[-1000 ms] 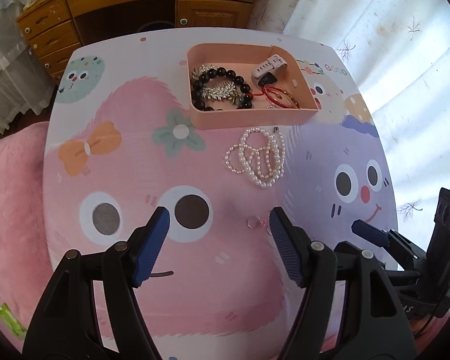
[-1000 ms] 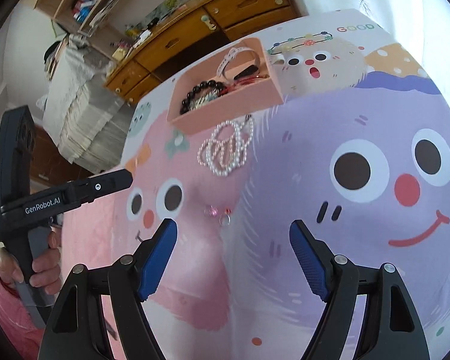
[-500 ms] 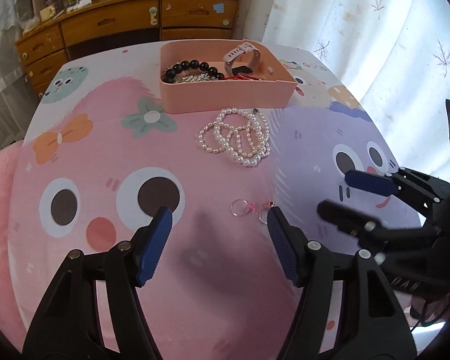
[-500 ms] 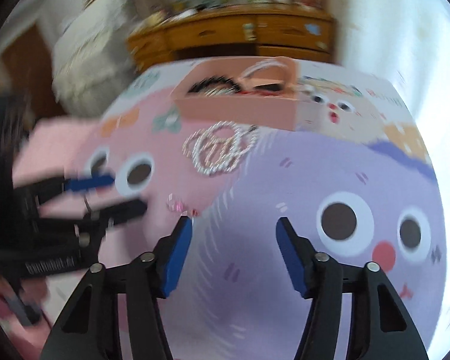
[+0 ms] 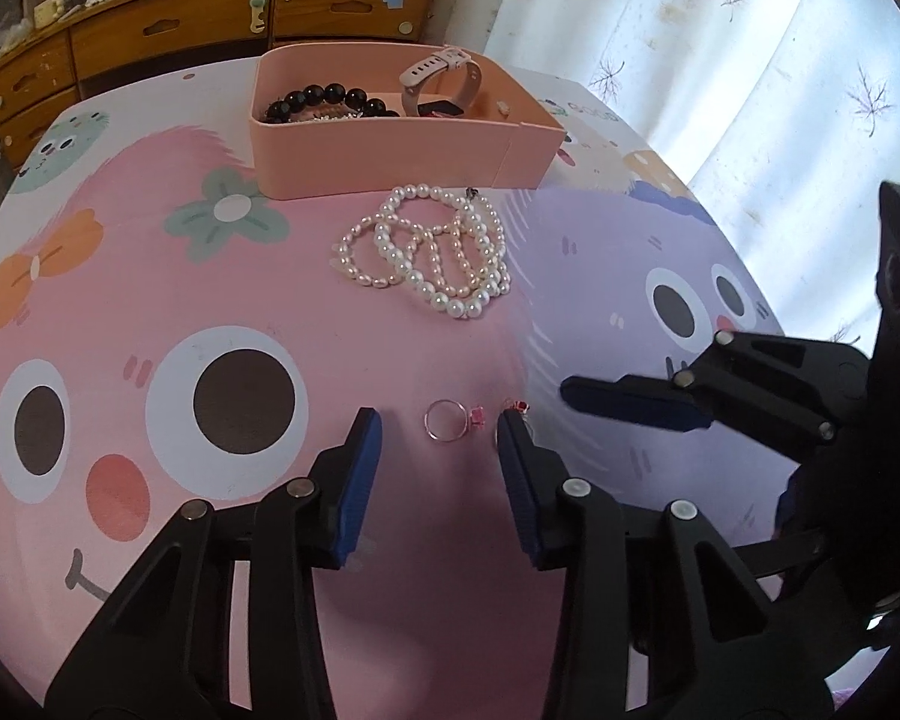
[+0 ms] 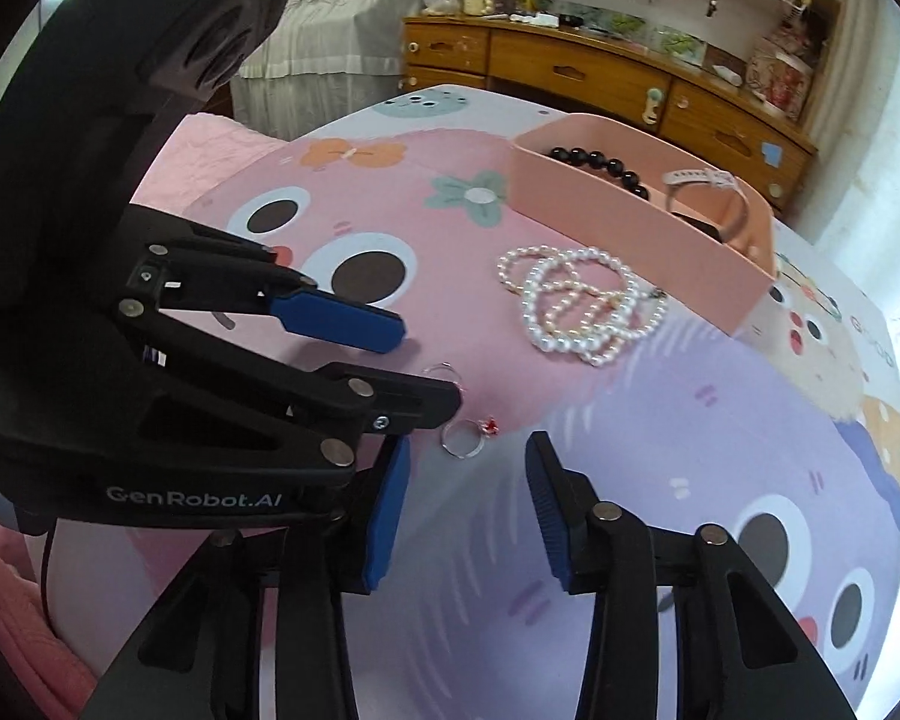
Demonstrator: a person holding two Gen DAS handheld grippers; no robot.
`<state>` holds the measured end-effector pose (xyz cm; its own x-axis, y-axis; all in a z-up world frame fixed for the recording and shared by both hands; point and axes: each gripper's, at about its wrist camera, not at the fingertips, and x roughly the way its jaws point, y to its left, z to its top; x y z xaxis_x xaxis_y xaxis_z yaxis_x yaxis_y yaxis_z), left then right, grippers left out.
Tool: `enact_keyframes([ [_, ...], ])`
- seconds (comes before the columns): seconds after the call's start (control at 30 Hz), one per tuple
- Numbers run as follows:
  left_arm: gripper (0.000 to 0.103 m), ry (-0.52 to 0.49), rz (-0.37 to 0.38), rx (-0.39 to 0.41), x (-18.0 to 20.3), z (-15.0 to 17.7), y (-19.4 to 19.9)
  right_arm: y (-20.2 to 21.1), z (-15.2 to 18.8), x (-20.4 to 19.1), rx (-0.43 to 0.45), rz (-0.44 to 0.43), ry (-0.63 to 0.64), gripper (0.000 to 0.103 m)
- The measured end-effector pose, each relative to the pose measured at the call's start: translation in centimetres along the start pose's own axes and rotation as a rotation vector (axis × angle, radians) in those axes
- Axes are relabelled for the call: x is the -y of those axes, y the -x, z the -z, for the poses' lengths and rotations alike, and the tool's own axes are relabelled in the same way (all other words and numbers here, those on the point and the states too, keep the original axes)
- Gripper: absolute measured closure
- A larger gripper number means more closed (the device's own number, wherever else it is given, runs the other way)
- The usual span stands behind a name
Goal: Organize jewelry
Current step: 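Grasp the silver ring with the left tool while the right tool closes on the pink-stone ring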
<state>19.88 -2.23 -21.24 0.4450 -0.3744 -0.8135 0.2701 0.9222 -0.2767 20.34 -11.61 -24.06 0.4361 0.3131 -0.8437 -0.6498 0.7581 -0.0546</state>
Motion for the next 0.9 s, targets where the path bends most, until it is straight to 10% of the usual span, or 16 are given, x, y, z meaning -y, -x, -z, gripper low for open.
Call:
enact_keyframes([
  [0.3,0.084,-0.064,-0.008,-0.001,0.8,-0.5,-0.6,-1.2,0.0,0.0,0.020,0.001,0.003,0.068],
  [0.77,0.085,0.000,-0.035,0.031,-0.5,-0.2,0.2,-1.2,-0.4,-0.3,0.027,-0.024,0.011,0.085],
  [0.8,0.085,0.011,-0.044,0.030,-0.7,-0.3,0.5,-1.1,-0.5,-0.2,0.021,-0.034,0.003,0.100],
  [0.9,0.085,0.011,-0.044,0.049,-0.9,-0.8,2.0,-0.3,-0.9,-0.1,0.023,-0.042,-0.019,0.102],
])
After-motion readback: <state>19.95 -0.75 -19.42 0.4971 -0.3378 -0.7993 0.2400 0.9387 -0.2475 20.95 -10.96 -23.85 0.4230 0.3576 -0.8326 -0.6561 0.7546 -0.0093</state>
